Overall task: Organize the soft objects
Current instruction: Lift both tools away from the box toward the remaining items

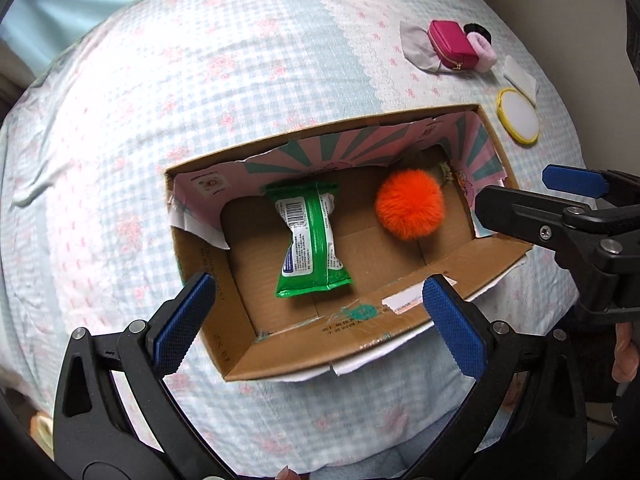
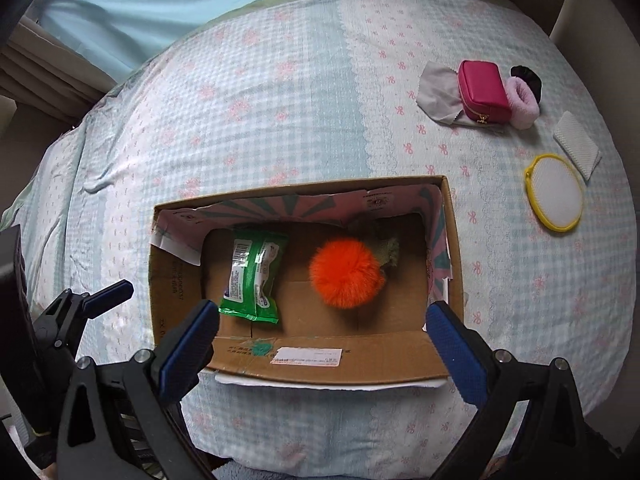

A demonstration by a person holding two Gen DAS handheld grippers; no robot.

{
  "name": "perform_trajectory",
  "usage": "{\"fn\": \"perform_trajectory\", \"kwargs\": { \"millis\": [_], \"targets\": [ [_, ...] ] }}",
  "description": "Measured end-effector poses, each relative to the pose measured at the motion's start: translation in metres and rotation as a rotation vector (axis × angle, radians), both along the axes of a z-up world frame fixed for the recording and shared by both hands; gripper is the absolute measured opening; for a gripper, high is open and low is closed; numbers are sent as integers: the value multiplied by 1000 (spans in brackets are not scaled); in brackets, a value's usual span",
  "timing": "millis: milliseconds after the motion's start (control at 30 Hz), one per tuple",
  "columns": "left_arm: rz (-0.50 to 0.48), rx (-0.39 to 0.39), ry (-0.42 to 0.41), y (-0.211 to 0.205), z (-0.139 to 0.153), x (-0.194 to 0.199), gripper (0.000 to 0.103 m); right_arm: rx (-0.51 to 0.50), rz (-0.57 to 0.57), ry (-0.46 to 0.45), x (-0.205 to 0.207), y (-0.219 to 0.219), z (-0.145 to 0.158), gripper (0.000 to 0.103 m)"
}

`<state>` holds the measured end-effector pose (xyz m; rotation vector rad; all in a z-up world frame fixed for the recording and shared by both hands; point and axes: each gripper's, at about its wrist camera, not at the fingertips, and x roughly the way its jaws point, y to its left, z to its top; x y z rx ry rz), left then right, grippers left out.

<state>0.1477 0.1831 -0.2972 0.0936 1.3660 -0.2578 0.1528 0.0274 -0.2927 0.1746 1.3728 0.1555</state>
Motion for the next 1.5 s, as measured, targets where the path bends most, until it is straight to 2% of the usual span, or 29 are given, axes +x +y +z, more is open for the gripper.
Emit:
{"fn": "perform_trajectory", "kwargs": {
  "millis": [200,333,500,667,833,1000,1133,1300,1500],
  "targets": [
    [54,-31,-92,9,72,-39,103,-6,5,-103,-39,-5,68,103],
    [94,-55,-202,11,129,-59,103,-16,-35,-179,-65,-21,112,103],
    [103,-72,-362,-1,193,-76,103,-78,-122,-314,-96,-58,162,103],
    [94,-130,-450,-32,231,-80,103,-125,-200,-405,-118,-106,194,103],
    [94,-142,-471,-75,239,-80,103,-139,-214,-445,-122,-153,204,103],
    [124,-140,-461,-126,233,-74,103,-154,-174,-449,-116,-199,199,103],
    [151,-127,-448,-164,224,-63,103,-128,-165,-448,-104,-238,191,103],
    [196,-131,-414,-200,209,-38,103,-139,-141,-441,-78,-278,174,103],
    [202,-118,-350,-233,183,13,103,-117,-164,-418,-37,-314,147,103]
  ]
}}
